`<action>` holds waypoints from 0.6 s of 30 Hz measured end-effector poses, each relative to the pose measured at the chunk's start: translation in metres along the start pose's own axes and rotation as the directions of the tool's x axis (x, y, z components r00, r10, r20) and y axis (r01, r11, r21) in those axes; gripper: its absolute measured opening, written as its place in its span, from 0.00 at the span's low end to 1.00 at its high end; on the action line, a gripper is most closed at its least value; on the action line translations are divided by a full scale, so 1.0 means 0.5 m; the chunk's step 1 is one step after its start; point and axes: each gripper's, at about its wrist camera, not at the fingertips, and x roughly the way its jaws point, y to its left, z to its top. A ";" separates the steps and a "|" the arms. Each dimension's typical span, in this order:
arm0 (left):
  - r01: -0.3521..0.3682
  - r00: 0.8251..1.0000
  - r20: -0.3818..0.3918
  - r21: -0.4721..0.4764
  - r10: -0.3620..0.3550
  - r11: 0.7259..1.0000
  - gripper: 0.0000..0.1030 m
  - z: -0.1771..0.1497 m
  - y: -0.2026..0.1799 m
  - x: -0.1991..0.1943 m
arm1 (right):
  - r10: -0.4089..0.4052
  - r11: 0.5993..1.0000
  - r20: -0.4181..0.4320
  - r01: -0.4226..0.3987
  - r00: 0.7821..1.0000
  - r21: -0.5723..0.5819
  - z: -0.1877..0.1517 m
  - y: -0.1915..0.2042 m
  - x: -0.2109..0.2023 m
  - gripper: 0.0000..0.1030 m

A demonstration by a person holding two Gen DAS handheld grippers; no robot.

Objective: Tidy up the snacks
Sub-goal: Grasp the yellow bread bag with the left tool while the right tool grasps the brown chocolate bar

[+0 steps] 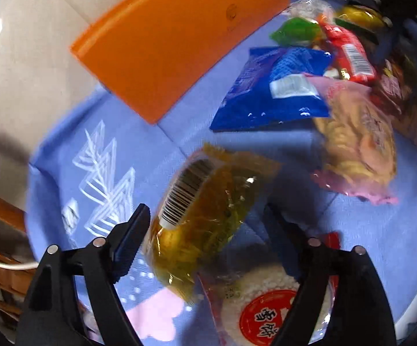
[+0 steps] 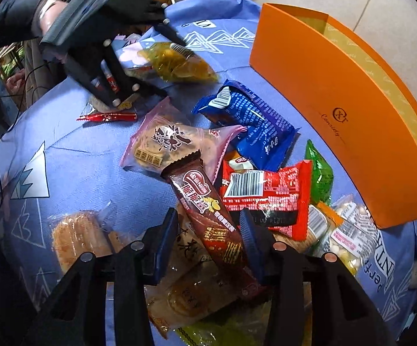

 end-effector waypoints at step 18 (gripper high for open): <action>0.071 0.997 0.041 -0.026 -0.069 0.997 0.46 -0.006 -0.011 -0.008 | -0.040 0.997 -0.075 0.035 0.996 -0.068 0.025 0.031 0.026 0.26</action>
